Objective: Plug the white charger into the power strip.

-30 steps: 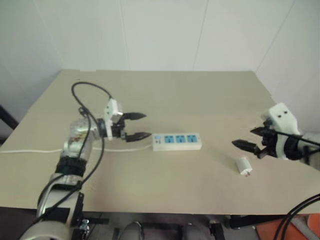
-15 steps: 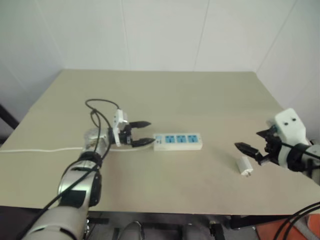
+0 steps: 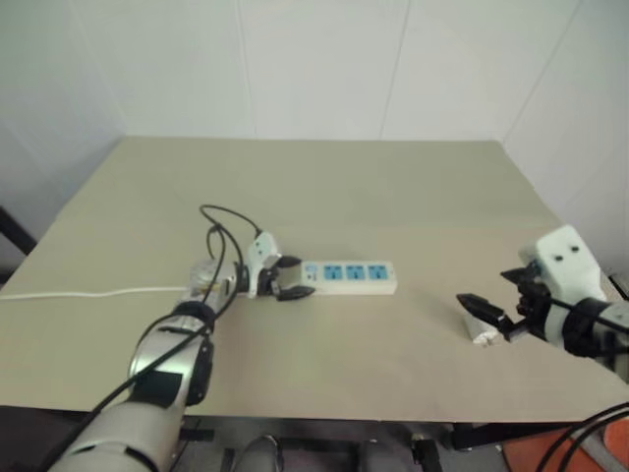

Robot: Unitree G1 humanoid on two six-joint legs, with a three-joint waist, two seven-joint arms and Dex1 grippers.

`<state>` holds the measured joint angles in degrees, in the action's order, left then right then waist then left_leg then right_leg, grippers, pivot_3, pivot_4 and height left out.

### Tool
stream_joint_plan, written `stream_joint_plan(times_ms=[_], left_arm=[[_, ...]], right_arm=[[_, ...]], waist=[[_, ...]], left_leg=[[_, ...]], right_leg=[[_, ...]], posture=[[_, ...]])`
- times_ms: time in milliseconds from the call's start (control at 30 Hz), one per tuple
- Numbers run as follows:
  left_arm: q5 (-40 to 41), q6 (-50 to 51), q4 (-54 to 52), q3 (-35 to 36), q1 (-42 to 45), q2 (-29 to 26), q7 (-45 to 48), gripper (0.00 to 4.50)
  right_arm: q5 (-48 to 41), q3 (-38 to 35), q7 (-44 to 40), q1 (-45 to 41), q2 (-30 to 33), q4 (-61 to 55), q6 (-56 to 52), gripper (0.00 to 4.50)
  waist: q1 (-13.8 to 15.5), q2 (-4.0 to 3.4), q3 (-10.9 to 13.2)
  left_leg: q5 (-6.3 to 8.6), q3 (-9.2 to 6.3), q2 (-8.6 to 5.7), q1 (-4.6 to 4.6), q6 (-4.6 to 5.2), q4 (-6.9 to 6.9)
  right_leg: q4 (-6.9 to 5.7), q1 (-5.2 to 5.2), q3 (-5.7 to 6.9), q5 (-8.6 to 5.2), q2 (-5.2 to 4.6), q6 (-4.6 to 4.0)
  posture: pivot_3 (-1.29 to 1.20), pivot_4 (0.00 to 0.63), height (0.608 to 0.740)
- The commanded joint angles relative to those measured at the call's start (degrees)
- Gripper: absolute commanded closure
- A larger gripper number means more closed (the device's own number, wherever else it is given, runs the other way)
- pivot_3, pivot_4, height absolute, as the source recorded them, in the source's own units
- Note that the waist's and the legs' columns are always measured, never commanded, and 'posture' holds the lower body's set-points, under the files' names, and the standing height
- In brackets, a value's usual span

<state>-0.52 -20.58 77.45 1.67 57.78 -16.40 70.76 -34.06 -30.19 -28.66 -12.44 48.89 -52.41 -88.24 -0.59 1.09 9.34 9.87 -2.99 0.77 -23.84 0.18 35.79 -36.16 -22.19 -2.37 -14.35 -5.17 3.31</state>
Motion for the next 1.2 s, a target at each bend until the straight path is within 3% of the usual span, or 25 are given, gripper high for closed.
stream_joint_plan(times_ms=[33,133,333,667,767,867,1033,1200], left_arm=[[-0.64,0.89,-0.03,0.90,1.18,0.77,-0.48,0.05],[-0.60,2.16,0.05,1.46,1.04,1.49,-0.07,0.05],[-0.50,3.11,-0.30,2.54,0.97,2.17,1.03,1.23],[-5.29,-4.88,-3.68,-2.29,-0.46,-0.88,1.36,1.23],[-5.04,-2.30,-7.70,-2.91,-0.84,-1.89,-1.14,1.23],[-0.12,6.84,-21.50,-0.22,-6.05,-1.57,-5.61,1.23],[8.43,32.36,-61.89,-1.06,-24.36,-4.19,-5.74,1.23],[9.26,49.20,-80.51,-3.72,-32.57,-6.91,-11.51,1.23]], right_arm=[[0.14,-1.58,0.81,-0.64,-0.51,-1.81,-0.94,0.00],[0.45,-1.06,1.30,-0.15,-0.99,-2.11,-0.83,0.00],[0.41,0.47,2.36,-1.38,-1.98,-1.20,-0.21,0.00],[1.76,4.62,4.34,-0.45,-3.32,0.91,3.63,0.00],[2.52,6.20,5.11,0.39,-4.23,1.53,5.24,0.00],[3.90,8.16,6.13,1.70,-4.55,2.33,7.83,0.00],[5.20,9.73,7.47,1.50,-6.39,5.30,11.42,0.00],[6.69,13.04,7.75,0.69,-6.86,8.99,15.55,0.00]], waist=[[-0.01,0.00,0.00],[-0.01,0.00,0.00],[0.12,0.00,0.00],[0.13,0.01,-0.01],[-0.10,0.00,-0.01],[-0.27,-0.01,-0.02],[-0.83,-0.04,-0.03],[-0.03,-0.07,-0.05]], left_leg=[[0.00,0.00,0.00,0.00,0.00,0.00],[0.00,0.00,0.00,0.00,0.00,0.00],[0.00,-0.01,-0.01,0.00,0.00,0.02],[0.00,-0.01,-0.01,0.00,0.00,-0.01],[0.00,-0.01,-0.01,0.01,0.00,-0.01],[0.00,0.00,-0.01,0.02,0.00,-0.02],[0.00,-0.01,0.03,0.01,0.00,-0.10],[0.00,-0.01,0.03,0.16,-0.01,-0.02]], right_leg=[[0.00,0.00,0.00,0.00,0.00,0.00],[-0.01,0.00,0.00,0.00,0.00,0.00],[0.00,0.01,0.01,0.00,-0.01,0.01],[0.00,0.00,0.00,0.00,0.00,0.00],[0.00,0.00,0.00,0.00,0.00,0.00],[-0.01,0.00,-0.02,0.00,-0.01,0.01],[-0.02,-0.04,-0.07,0.01,0.00,-0.01],[-0.07,0.08,-0.06,0.01,0.01,-0.01]], posture=[[0.00,0.150,0.740],[0.00,0.150,0.740],[0.00,0.150,0.740],[0.00,0.150,0.740],[0.00,0.150,0.740],[0.00,0.150,0.740],[0.00,0.150,0.740],[0.00,0.150,0.740]])
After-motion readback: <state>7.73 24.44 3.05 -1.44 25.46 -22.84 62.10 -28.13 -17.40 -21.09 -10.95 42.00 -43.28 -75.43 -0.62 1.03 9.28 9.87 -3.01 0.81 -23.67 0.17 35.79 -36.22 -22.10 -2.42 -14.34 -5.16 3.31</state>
